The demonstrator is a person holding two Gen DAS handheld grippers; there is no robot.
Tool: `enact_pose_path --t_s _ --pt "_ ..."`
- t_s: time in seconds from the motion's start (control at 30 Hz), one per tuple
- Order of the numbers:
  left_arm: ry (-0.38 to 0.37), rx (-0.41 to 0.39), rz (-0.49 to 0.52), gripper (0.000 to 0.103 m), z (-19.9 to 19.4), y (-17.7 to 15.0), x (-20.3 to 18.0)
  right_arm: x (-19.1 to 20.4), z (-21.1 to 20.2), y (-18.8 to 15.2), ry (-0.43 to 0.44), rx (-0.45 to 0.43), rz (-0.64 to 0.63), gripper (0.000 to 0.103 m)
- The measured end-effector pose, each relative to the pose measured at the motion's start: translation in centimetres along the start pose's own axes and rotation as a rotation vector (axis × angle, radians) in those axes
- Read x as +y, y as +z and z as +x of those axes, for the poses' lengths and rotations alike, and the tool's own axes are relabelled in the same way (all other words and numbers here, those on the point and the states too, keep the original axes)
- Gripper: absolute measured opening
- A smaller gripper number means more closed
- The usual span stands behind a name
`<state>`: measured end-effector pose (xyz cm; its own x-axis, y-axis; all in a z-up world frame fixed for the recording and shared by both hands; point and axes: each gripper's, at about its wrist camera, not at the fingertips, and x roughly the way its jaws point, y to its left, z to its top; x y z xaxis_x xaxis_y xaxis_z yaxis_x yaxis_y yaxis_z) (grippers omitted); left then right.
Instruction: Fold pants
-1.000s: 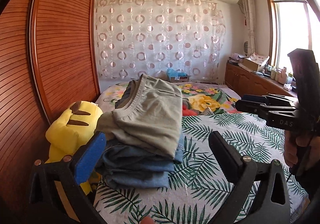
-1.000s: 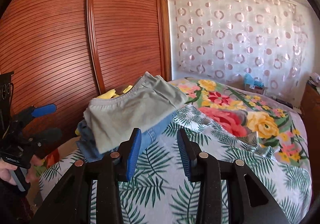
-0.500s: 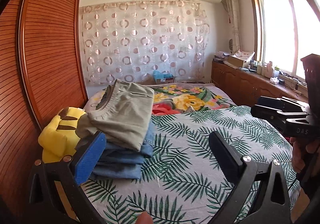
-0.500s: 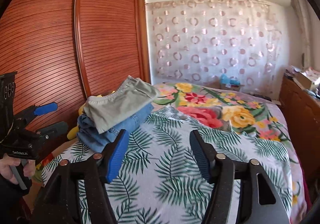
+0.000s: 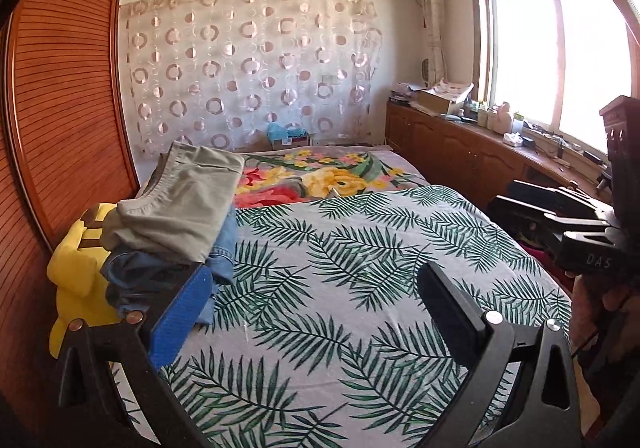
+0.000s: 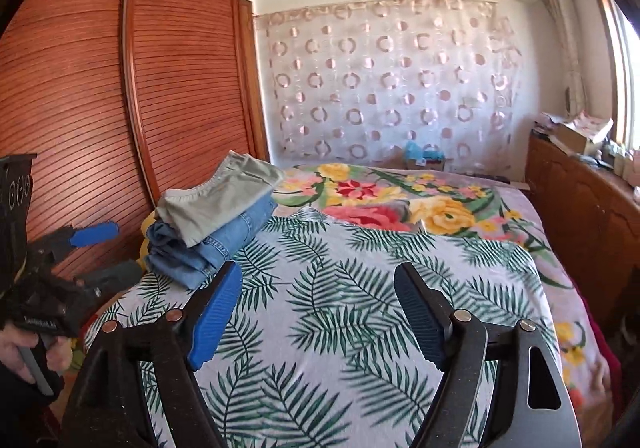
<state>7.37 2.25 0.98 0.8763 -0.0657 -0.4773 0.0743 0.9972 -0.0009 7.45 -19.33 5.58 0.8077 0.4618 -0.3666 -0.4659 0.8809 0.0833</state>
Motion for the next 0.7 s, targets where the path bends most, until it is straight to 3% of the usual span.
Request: enact_pose_path --t_s 0.27,0.4,0.53,0.7 --pt "-0.020 -0.006 0.004 0.102 -0.8 0.5 -2.2 0.2 -2.3 -0.6 -0.068 -0.021 0.026 0.080" --pt "-0.024 -0.014 0.012 0.102 -1.1 0.9 -3.0 0.5 -2.9 -1.1 -0.097 -0.024 0.041 0.089" --pt "-0.021 -0.023 0.014 0.102 -1.6 1.3 -3.5 0.8 -3.5 -1.4 -0.121 -0.033 0.055 0.090" --pt "0.001 -0.074 0.024 0.102 -3.8 2.5 -4.0 1.2 -5.5 -0.9 -0.159 -0.073 0.079 0.090"
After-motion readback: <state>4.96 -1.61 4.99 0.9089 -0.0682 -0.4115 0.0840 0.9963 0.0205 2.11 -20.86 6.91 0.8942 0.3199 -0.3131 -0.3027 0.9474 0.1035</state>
